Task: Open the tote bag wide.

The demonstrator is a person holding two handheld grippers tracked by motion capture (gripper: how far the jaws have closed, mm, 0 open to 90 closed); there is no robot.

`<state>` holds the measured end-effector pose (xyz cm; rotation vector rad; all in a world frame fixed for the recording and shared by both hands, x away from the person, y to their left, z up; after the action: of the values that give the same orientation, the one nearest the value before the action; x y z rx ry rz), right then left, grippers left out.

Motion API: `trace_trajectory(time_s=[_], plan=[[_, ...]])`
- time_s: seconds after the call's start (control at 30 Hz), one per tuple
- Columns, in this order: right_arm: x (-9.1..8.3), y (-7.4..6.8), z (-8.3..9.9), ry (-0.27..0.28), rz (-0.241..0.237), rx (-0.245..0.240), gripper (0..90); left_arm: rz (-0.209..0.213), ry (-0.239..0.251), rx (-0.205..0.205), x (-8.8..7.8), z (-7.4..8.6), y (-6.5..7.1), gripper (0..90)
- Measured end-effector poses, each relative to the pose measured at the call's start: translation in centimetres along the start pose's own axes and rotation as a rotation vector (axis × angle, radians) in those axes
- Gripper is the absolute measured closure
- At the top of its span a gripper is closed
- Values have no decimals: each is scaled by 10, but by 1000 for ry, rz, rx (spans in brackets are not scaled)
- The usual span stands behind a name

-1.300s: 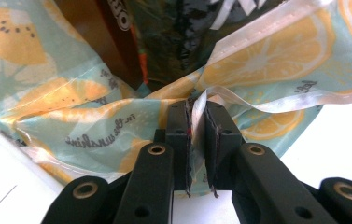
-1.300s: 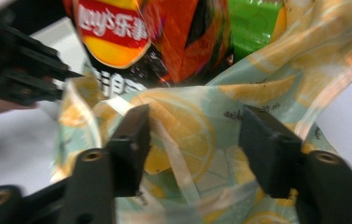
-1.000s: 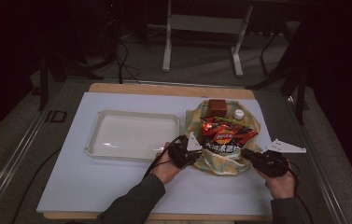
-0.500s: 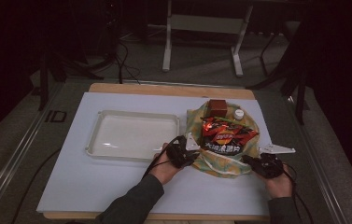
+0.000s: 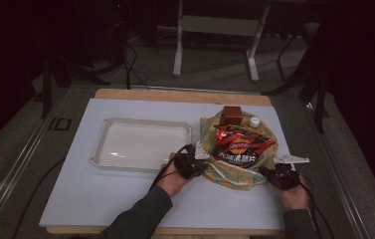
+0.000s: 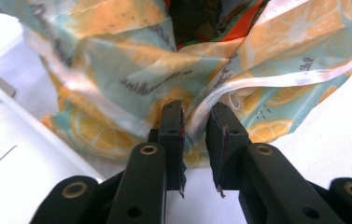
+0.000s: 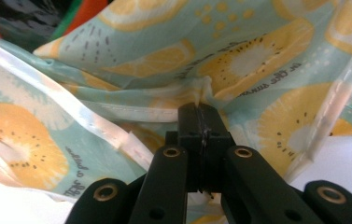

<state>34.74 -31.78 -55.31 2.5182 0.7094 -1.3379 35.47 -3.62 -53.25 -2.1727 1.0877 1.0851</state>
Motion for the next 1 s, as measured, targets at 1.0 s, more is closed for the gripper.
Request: trace_trajectory(time_s=[1.0], plan=[[-18, 6, -1, 63, 2, -2, 860, 143, 174, 51, -59, 9, -7, 496]])
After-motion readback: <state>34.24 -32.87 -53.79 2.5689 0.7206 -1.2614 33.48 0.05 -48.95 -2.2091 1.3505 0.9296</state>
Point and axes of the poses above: each handheld gripper's, and its own axes: x roughly forward along the jaws, z roughly out of its underside, y roughly to its right, the point moved 5 cm from there along x, roughly forward along the jaws, and after that the axes turned 10 degrees about -y, right-handed, at the moved point
